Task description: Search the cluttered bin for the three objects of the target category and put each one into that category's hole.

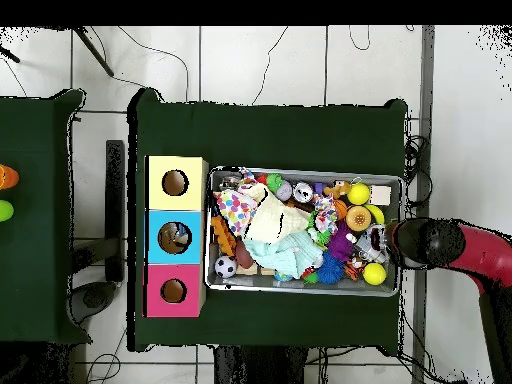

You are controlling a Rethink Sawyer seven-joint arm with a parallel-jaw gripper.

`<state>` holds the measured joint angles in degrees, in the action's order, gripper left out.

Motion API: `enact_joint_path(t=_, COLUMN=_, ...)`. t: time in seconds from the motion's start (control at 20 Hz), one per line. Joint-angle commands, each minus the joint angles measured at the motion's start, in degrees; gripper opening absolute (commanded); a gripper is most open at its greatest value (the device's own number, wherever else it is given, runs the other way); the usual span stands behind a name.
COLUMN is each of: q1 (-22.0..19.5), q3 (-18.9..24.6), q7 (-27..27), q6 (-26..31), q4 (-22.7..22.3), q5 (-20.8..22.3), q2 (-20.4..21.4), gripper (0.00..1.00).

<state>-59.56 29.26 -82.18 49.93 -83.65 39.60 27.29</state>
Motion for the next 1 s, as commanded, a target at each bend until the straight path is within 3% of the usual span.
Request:
enact_joint_path(t=0.05, q1=2.1, q3=-2.9, q7=4.9, q6=-1.0, q4=-3.2, q5=4.0, q2=0.4, gripper=0.00)
enact_joint_path(t=0.45, q1=2.0, q3=-3.8, q7=3.2, q6=-5.4, q4=-5.1, q5=4.2, q2=-0.3, gripper=0.00)
enact_joint_path(t=0.75, q1=1.9, q3=-4.0, q7=3.9, q6=-7.5, q4=-3.5, q5=4.3, q2=-3.3, gripper=0.00)
enact_joint_path(t=1.0, q1=1.6, q3=-4.4, q7=4.2, q6=-8.3, q4=-3.5, q5=3.8, q2=-3.4, gripper=0.00)
